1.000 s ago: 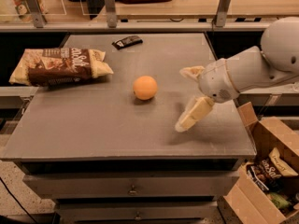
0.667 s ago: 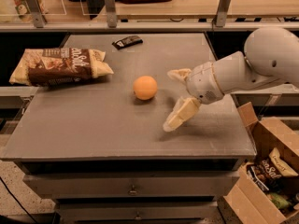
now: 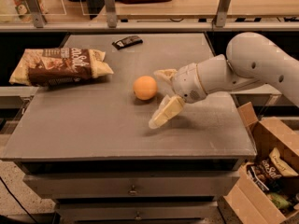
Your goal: Move orange near brown chip bag
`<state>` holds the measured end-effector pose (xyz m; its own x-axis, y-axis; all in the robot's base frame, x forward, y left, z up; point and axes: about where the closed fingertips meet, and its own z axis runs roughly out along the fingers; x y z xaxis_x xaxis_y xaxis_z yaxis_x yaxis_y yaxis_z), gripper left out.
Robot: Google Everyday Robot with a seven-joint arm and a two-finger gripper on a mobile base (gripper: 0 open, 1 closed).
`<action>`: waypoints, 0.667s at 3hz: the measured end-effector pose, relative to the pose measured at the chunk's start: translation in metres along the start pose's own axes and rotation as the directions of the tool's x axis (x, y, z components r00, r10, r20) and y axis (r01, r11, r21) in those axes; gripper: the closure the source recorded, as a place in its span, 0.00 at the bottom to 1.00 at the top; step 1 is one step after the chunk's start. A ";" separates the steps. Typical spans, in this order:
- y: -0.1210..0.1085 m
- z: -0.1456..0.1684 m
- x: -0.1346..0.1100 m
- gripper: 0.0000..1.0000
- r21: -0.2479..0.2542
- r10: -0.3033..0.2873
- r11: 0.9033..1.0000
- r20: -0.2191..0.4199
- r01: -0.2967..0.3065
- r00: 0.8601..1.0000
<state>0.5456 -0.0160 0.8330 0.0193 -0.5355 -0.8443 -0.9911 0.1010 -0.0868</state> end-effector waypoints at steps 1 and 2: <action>-0.006 0.009 -0.010 0.00 0.003 0.009 1.000 0.030 -0.010 0.999; -0.012 0.017 -0.015 0.16 0.003 0.023 1.000 0.054 -0.023 0.998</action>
Offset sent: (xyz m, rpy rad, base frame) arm 0.0249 0.0284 0.0055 0.0884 0.0231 -0.0279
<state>0.5595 0.0055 0.8376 0.0034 -0.4874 -0.8732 -0.9909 0.1161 -0.0687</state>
